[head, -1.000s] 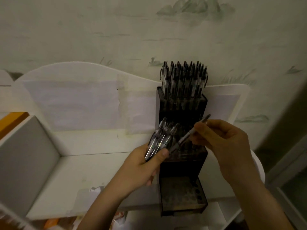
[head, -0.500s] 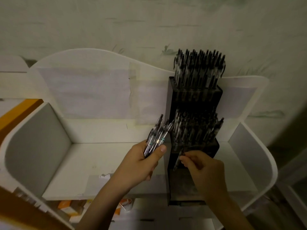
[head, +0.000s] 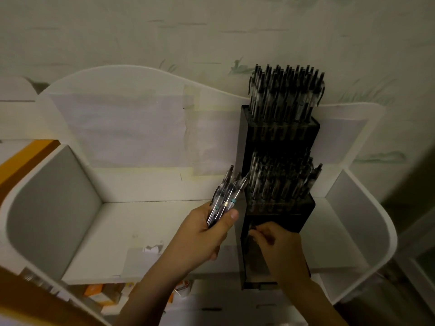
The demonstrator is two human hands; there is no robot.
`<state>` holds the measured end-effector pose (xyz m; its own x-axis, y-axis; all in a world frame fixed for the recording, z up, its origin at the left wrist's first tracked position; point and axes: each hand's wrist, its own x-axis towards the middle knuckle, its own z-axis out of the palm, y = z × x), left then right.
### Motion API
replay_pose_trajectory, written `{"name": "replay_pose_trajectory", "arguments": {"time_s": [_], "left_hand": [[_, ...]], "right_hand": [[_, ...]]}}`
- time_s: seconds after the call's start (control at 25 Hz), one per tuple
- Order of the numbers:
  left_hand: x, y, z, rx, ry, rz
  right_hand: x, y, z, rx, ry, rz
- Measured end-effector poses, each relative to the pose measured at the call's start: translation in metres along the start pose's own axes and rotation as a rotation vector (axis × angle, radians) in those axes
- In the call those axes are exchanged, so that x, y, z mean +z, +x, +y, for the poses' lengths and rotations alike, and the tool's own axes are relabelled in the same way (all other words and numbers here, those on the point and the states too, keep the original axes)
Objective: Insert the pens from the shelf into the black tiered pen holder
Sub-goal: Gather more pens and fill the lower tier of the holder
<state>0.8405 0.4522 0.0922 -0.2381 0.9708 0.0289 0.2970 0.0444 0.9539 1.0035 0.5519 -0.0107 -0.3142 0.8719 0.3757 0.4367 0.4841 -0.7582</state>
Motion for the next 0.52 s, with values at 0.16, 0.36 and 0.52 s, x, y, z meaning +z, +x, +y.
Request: {"name": "replay_pose_trajectory", "arguments": {"time_s": [0.16, 0.36, 0.52], "left_hand": [[0.004, 0.0, -0.001, 0.005, -0.016, -0.012], [0.01, -0.001, -0.001, 0.012, -0.031, -0.034], [0.014, -0.002, 0.0, 0.024, -0.025, -0.049]], "right_hand": [[0.0, 0.004, -0.002, 0.028, -0.036, -0.037], [0.0, 0.007, -0.005, 0.018, -0.149, -0.073], [-0.004, 0.005, -0.009, 0.015, -0.193, -0.088]]}}
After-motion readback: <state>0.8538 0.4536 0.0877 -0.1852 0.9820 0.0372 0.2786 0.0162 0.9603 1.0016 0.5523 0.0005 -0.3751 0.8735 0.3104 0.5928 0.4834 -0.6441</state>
